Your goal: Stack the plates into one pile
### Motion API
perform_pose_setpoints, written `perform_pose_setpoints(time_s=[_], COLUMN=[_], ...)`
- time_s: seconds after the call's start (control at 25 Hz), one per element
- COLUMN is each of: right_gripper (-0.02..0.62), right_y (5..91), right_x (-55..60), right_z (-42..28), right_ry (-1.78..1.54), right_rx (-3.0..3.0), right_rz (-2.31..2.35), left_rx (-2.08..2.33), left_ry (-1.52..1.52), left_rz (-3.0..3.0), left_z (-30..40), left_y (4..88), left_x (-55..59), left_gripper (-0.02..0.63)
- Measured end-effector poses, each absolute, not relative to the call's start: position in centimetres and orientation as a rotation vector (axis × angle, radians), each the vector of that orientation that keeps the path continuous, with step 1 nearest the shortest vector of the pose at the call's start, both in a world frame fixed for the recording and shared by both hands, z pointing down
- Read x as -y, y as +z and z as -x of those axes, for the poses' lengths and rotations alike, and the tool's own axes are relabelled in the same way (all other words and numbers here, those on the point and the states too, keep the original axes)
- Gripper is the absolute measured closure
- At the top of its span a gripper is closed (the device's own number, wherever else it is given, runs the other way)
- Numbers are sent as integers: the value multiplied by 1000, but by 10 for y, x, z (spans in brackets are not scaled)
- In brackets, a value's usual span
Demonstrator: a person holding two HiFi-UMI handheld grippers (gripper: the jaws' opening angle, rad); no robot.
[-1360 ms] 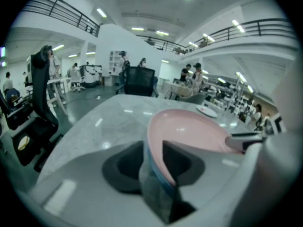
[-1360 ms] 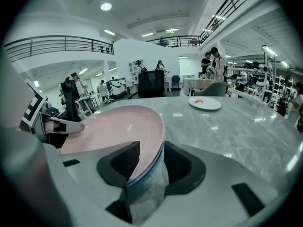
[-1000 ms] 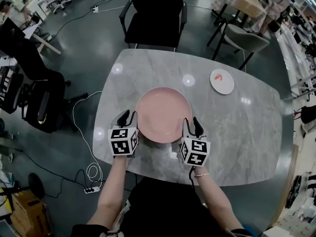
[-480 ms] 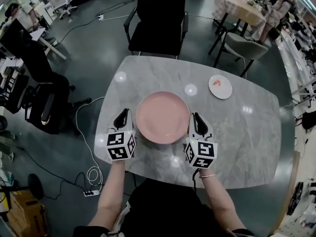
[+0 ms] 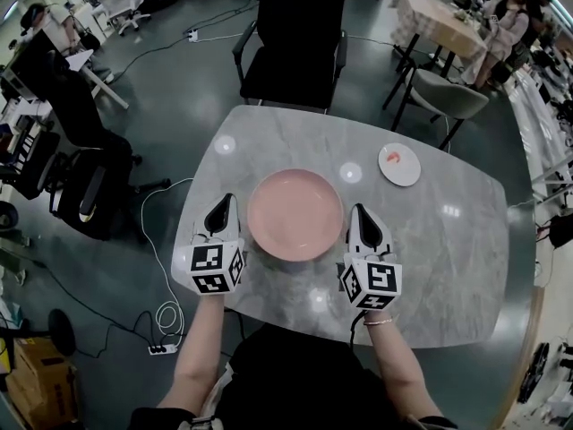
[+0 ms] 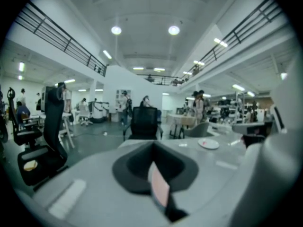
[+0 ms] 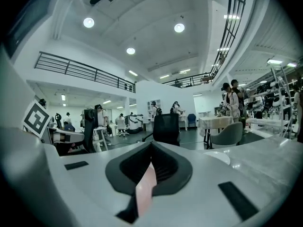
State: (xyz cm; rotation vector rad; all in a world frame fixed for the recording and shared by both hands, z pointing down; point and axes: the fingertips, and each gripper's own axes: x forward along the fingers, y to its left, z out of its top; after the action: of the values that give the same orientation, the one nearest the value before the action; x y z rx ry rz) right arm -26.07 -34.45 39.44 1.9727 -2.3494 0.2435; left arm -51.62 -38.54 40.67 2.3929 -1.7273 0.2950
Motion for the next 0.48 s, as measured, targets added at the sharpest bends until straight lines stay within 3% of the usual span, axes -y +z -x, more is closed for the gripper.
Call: perform_pose_setpoints(time_s=[0.48], right_gripper=[591], right_y=[385], right_x=[335], right_z=[257], right_ry=[148], right_rx=[2412], right_rz=[-1950], left_rx=[1724], left_ry=[283], left_rz=[-2453], left_z=[506], left_y=[397], left_x=[376], left_gripper=[598])
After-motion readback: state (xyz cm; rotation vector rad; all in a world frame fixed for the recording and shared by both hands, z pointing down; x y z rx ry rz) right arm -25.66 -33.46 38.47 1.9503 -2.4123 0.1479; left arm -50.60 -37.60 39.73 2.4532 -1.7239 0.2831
